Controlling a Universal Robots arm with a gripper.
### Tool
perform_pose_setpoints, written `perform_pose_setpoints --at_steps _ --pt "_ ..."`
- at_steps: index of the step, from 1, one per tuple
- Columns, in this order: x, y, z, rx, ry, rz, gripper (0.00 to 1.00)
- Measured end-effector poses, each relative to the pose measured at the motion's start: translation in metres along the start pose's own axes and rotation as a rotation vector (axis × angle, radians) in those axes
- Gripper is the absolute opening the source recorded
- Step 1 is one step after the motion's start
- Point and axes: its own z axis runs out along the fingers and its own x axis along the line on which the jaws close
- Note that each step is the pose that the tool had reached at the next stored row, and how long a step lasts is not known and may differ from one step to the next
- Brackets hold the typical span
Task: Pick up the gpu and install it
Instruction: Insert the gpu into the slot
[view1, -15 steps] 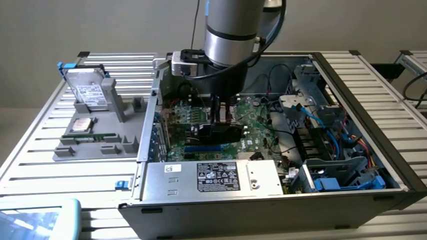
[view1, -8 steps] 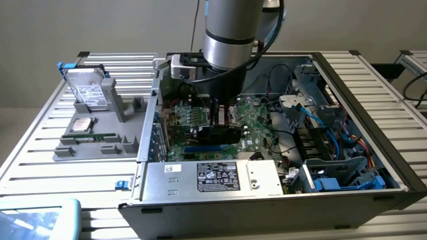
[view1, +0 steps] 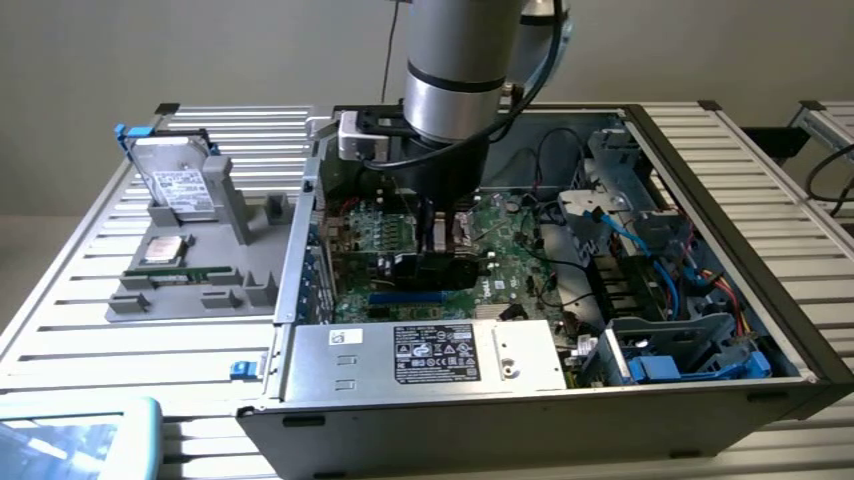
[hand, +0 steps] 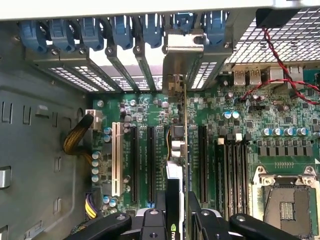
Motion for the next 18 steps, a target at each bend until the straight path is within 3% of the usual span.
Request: perform_pose_setpoints --at_steps 18 --pt "-0.0036 0.0019 0.0051 0.0 0.0002 0.0 0.27"
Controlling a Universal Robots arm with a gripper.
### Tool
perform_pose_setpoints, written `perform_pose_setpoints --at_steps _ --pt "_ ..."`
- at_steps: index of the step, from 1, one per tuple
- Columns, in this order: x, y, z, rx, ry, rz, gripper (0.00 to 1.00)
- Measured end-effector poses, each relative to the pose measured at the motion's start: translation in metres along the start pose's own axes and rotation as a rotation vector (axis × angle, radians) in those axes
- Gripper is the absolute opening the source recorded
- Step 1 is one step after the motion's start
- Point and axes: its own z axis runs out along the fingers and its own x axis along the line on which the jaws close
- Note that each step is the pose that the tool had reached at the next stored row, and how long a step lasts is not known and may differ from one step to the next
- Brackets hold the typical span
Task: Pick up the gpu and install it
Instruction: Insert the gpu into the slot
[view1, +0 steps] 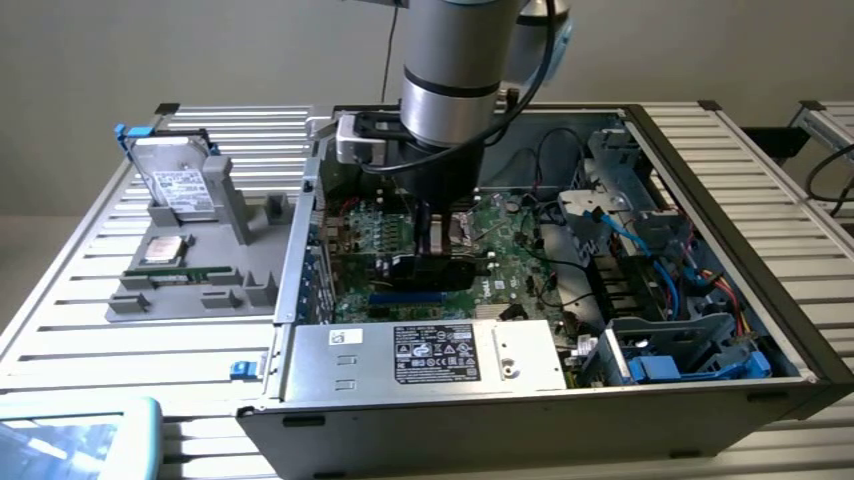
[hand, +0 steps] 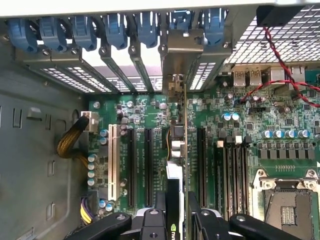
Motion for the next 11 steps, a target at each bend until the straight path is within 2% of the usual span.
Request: perform_pose_setpoints --at_steps 11 --pt "-0.0011 0.0007 0.0043 0.0 0.0001 0.0 0.27"
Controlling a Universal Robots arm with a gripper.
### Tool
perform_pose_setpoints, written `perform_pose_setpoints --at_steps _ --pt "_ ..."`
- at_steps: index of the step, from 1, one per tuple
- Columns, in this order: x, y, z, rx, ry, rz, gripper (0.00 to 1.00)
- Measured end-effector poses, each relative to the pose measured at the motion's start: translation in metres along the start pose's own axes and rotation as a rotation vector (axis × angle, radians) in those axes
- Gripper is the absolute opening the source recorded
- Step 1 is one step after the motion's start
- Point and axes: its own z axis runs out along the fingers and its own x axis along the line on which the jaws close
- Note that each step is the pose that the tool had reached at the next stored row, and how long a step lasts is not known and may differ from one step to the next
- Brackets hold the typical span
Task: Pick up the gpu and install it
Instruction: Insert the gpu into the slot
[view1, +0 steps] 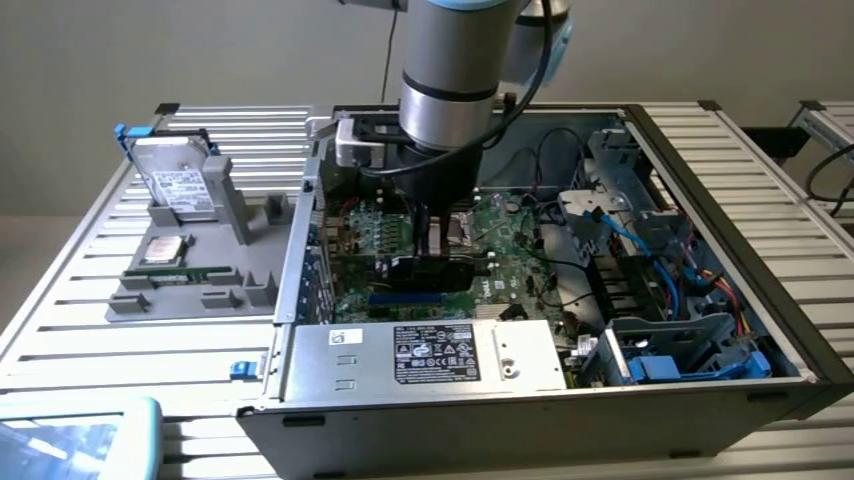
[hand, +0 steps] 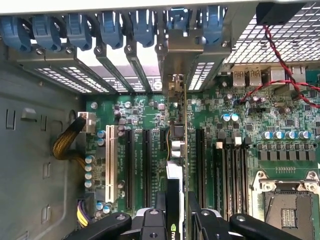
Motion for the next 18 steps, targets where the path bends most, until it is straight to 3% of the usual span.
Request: perform_pose_setpoints --at_steps 18 --pt "-0.0012 0.0016 0.0023 -0.0017 0.0003 0.0 0.27"
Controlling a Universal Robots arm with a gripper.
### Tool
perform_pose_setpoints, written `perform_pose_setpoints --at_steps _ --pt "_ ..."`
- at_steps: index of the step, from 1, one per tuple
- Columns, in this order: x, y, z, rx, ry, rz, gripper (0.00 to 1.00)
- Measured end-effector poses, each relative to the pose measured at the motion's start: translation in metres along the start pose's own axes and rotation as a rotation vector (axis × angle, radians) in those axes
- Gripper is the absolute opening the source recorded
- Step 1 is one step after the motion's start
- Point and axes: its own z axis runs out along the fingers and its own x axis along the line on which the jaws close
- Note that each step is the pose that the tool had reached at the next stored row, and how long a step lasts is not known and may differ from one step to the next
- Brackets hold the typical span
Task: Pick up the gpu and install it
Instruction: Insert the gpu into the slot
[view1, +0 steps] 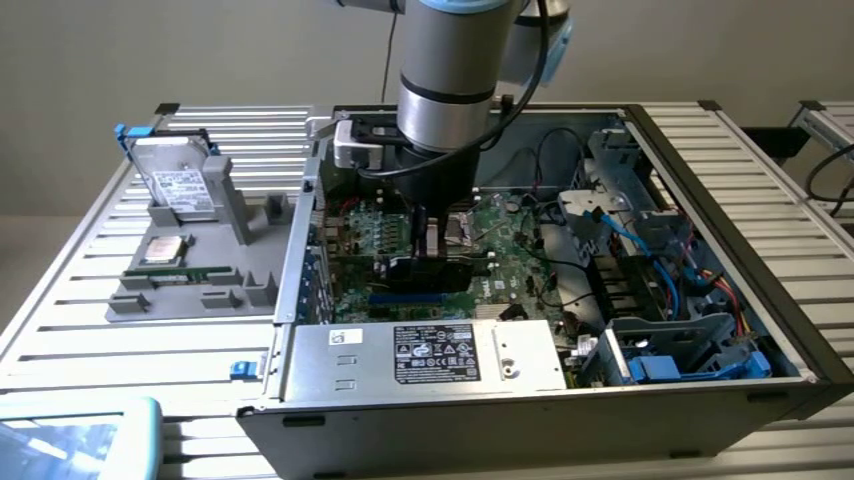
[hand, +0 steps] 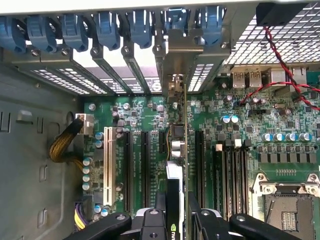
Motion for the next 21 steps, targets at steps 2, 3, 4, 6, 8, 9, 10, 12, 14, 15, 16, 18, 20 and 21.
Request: perform_pose_setpoints --at_steps 2,3,4,6,8,9,10,12,14,15,16,18,20,21 --pt "-0.0001 0.0 0.0001 0.0001 -0.0002 0.0 0.27" --pt "-0.0001 0.0 0.0001 0.0001 -0.0002 0.0 0.27" --pt "-0.0001 0.0 0.0001 0.0001 -0.0002 0.0 0.27" --pt "-0.0004 0.0 0.0002 0.0002 -0.0005 0.0 0.27" --pt "-0.0008 0.0 0.0001 0.0001 -0.0003 0.0 0.27" --pt "-0.0011 0.0001 0.0001 0.0001 -0.0002 0.0 0.27" --pt "-0.0012 0.0001 0.0001 0.0002 -0.0002 0.0 0.27" --pt "-0.0012 0.0001 0.0001 0.0001 -0.0002 0.0 0.27" --pt "-0.0012 0.0001 0.0001 0.0001 -0.0002 0.0 0.27" --pt "-0.0012 0.0001 0.0002 0.0001 -0.0003 0.0 0.27" --pt "-0.0012 0.0001 0.0002 0.0001 -0.0003 0.0 0.27" --pt "-0.0013 0.0002 0.0002 -0.0001 -0.0041 0.0 0.27" --pt "-0.0012 0.0002 0.0005 -0.0002 -0.0119 -0.001 0.27" --pt "-0.0013 0.0002 0.0006 -0.0003 -0.0149 -0.001 0.27"
